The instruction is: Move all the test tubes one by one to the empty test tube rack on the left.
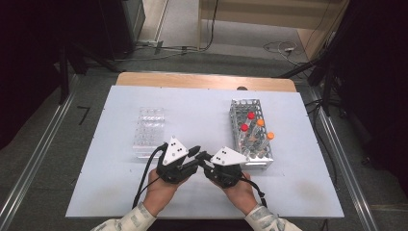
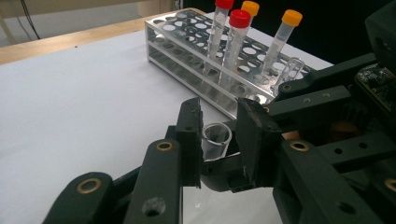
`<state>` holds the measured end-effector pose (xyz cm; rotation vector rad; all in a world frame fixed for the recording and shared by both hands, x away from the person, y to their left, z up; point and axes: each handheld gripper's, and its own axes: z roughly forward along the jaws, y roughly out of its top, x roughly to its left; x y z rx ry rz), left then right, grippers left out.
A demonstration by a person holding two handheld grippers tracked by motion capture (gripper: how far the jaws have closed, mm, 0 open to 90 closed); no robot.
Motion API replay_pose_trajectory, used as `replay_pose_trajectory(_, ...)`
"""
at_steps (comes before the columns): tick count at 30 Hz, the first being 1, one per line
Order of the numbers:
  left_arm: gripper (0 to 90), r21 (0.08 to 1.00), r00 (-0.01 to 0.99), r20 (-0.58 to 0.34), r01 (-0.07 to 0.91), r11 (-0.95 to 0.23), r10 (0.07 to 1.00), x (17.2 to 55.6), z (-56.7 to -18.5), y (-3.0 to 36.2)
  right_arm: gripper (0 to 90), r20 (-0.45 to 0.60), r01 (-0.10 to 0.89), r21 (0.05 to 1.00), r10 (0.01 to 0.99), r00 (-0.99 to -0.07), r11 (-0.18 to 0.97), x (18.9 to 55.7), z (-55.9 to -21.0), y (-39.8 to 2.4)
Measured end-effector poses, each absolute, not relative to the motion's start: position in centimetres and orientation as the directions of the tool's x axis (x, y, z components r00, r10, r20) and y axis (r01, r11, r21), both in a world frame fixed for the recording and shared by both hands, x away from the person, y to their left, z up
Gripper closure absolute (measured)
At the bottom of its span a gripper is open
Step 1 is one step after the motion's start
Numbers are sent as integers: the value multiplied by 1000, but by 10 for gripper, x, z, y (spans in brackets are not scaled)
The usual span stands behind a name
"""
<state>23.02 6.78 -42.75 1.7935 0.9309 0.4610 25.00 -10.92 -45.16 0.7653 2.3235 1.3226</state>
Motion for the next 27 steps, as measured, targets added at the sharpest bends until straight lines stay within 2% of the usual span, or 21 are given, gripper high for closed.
replay_pose_trajectory(20, 766, 900, 622, -115, 395, -184, 774, 232, -428, 69, 722, -40, 278, 870, 620, -784, 407, 249, -451, -109)
replay_pose_trajectory(23, 767, 899, 620, -112, 396, -187, 776, 233, -428, 70, 570, -23, 286, 867, 605, -796, 408, 250, -452, -109)
replay_pose_trajectory(24, 767, 899, 620, -112, 396, -187, 776, 233, -428, 70, 570, -23, 286, 867, 605, -796, 408, 250, -452, -109)
replay_pose_trajectory(25, 767, 899, 616, -112, 398, -185, 779, 234, -428, 72, 494, -14, 293, 862, 598, -802, 413, 251, -452, -109)
replay_pose_trajectory(27, 767, 899, 611, -114, 398, -180, 784, 235, -426, 74, 431, -3, 307, 858, 601, -799, 413, 251, -453, -109)
